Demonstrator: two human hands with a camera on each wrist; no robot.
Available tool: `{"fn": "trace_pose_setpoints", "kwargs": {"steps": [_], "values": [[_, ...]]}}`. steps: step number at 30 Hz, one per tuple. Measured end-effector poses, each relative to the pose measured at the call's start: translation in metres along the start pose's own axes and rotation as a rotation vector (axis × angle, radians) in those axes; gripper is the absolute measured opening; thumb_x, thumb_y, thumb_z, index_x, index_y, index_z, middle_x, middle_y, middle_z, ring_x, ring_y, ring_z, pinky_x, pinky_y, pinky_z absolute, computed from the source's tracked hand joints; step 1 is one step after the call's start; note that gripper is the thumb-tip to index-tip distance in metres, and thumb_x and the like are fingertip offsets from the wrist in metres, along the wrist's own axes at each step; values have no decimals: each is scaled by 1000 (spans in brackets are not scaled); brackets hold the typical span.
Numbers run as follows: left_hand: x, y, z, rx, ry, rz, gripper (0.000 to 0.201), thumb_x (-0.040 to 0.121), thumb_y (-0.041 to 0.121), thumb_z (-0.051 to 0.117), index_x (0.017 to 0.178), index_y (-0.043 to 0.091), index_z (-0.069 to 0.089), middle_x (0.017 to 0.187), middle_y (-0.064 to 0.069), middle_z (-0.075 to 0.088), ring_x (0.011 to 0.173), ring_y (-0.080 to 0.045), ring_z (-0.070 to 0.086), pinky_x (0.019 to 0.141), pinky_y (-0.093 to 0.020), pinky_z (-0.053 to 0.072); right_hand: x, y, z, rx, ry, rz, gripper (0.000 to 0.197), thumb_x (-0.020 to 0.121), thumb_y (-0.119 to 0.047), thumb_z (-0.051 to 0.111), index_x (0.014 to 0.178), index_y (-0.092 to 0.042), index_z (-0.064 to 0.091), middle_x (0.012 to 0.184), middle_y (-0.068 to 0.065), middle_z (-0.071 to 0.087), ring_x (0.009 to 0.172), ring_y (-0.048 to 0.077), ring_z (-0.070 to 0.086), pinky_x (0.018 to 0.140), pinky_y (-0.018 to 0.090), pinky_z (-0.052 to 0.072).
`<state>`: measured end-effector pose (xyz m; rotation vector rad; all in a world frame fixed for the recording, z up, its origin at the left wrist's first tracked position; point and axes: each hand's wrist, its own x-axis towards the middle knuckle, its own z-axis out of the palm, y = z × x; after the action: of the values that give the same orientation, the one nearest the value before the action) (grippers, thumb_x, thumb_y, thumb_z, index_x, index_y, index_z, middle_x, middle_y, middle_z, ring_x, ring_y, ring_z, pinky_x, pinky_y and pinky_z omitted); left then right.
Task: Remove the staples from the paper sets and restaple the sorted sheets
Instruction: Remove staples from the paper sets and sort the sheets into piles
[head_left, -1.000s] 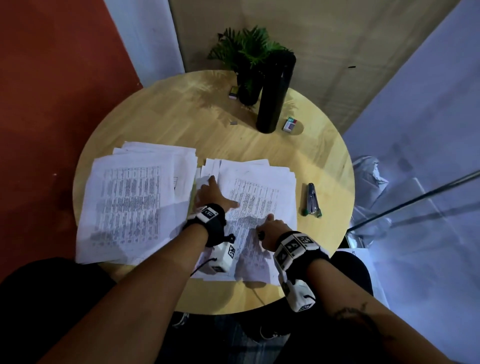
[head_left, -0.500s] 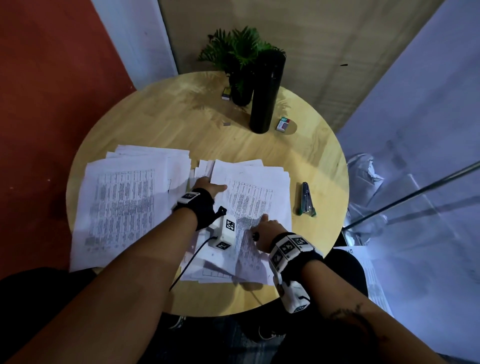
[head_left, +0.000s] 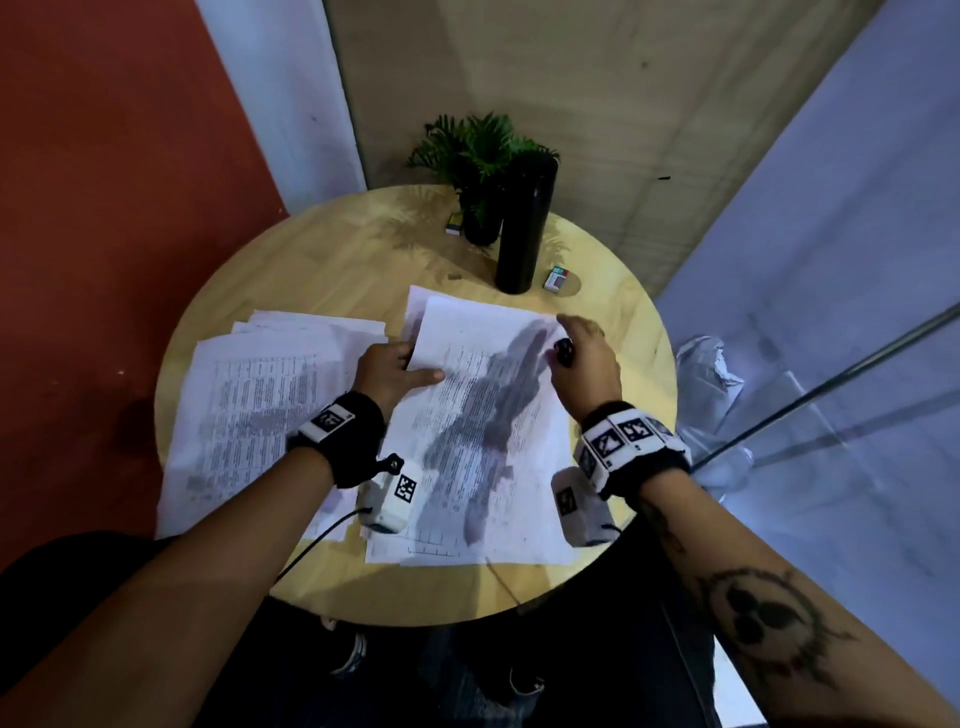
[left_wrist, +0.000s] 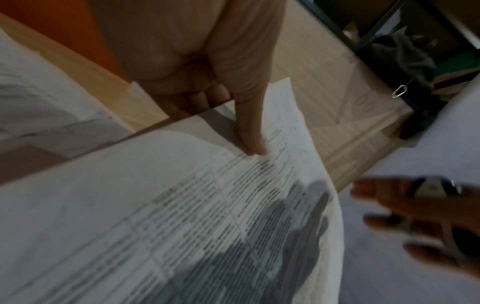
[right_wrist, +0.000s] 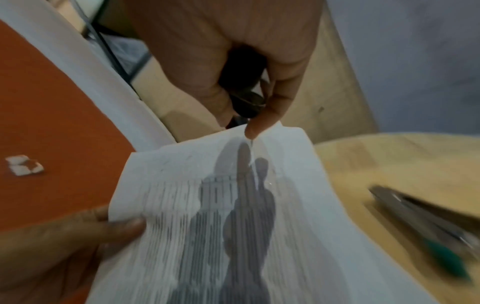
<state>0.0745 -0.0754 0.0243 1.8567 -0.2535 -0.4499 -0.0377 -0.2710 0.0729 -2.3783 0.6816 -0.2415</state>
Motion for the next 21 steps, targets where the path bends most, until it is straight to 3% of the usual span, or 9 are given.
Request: {"fn": "trace_pose_setpoints", "kwargs": {"steps": [3, 6, 10, 12, 13, 14, 16, 19, 21], "values": [[-19, 16, -3, -128, 8, 64, 40, 72, -12, 70, 112, -6, 62, 79, 6, 71, 61, 12, 59, 63, -8, 49, 10, -28, -22, -39, 8, -186, 45, 87, -10, 54, 131, -12, 50, 139, 12, 45, 122, 30, 47, 95, 37, 41], [-32, 27, -7, -174, -8, 116, 39, 72, -11, 70, 109, -1, 62, 64, 20, 69, 63, 9, 62, 61, -9, 48, 4, -49, -40, -157, -22, -196, 22, 84, -15, 56, 105, -16, 64, 108, 16, 63, 104, 36, 55, 78, 38, 47], [-41, 36, -21, -116, 19, 179, 35, 68, 5, 79, 99, -7, 68, 70, 16, 72, 68, 4, 63, 68, -21, 53, -18, -72, -63, -195, 56, -240, 16, 84, -16, 57, 98, -15, 63, 100, 14, 66, 97, 36, 56, 67, 35, 41], [-51, 47, -30, -28, 107, 272, 40, 61, 26, 87, 84, -2, 69, 72, -3, 73, 68, -10, 61, 68, -35, 51, -32, -84, -74, -212, 70, -300, 14, 85, -18, 56, 97, -14, 62, 100, 12, 66, 96, 36, 57, 68, 37, 43], [-55, 54, -34, 8, 181, 328, 43, 58, 31, 88, 77, 0, 64, 70, -8, 68, 65, -14, 56, 65, -35, 48, -37, -90, -80, -220, 81, -324, 14, 85, -19, 56, 97, -14, 62, 101, 11, 65, 97, 36, 56, 68, 36, 42], [-59, 63, -37, 30, 267, 389, 46, 58, 31, 88, 75, 2, 57, 67, -6, 60, 63, -14, 50, 63, -32, 44, -42, -95, -85, -220, 94, -339, 14, 86, -18, 56, 98, -14, 62, 102, 11, 65, 98, 35, 56, 66, 35, 39], [-68, 87, -45, 28, 385, 508, 54, 56, 25, 90, 86, 11, 47, 76, 6, 47, 69, -9, 43, 66, -21, 38, -50, -103, -96, -210, 131, -349, 14, 87, -18, 56, 98, -15, 63, 102, 10, 65, 99, 34, 55, 64, 32, 33], [-78, 127, -55, -72, 273, 556, 63, 57, 13, 89, 102, 22, 46, 99, 6, 52, 90, -4, 51, 84, -16, 42, -58, -114, -104, -205, 171, -373, 12, 86, -19, 56, 96, -16, 62, 100, 9, 66, 99, 33, 56, 62, 31, 32], [-83, 146, -57, -123, 106, 507, 43, 63, 4, 83, 92, 23, 57, 92, 8, 63, 89, -1, 58, 86, -17, 45, -61, -120, -109, -197, 196, -382, 11, 86, -18, 56, 95, -16, 63, 99, 9, 66, 98, 33, 57, 63, 32, 33]]}}
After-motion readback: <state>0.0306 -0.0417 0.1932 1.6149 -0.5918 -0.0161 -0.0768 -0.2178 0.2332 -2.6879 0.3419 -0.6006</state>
